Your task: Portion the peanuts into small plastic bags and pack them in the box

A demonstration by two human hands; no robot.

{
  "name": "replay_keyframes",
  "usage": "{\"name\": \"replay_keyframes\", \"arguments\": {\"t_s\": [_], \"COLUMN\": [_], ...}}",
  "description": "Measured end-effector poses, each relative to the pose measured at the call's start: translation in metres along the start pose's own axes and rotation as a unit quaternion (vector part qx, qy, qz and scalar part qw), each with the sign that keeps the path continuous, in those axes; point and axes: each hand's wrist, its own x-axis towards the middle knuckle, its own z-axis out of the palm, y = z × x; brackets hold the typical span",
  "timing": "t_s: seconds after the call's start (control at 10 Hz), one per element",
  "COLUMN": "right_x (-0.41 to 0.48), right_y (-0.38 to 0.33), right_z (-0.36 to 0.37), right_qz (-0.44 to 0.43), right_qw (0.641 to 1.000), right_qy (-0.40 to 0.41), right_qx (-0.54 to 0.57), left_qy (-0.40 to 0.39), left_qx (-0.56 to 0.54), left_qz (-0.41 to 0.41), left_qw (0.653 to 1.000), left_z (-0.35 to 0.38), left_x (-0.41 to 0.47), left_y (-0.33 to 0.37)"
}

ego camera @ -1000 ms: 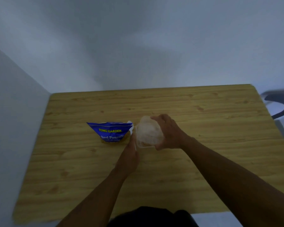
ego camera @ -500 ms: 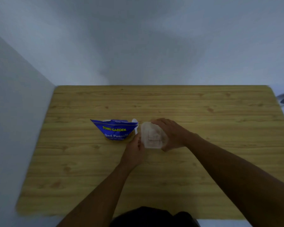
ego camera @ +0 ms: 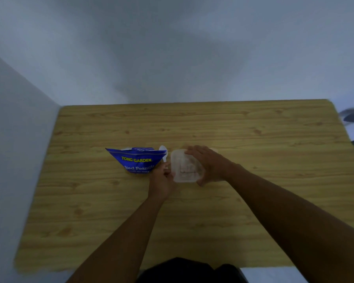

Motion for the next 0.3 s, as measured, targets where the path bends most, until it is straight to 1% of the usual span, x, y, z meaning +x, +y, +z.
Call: {"name": "replay_keyframes", "arguments": {"t_s": [0.1, 0.2, 0.3], "right_x": [0.000, -0.003, -0.013], "right_y": [-0.003, -0.005, -0.012], "right_z": [-0.004, -0.006, -0.016], "right_qz": [0.008, 0.014, 0.022], "right_qw": [1.000, 0.999, 0.999], "right_qy": [0.001, 0.014, 0.034], "right_qx": [-0.011, -0.026, -0.024], "left_qy": [0.006, 0.032, 0.045], "left_qx": [0.032, 0.072, 0.136], "left_qz": [0.021, 0.056, 0.111], "left_qw": [0.999, 0.995, 0.983], "left_z": [0.000, -0.005, -0.013], "left_x": [-0.008, -0.018, -0.022], "left_y": [0.008, 0.012, 0.012]}}
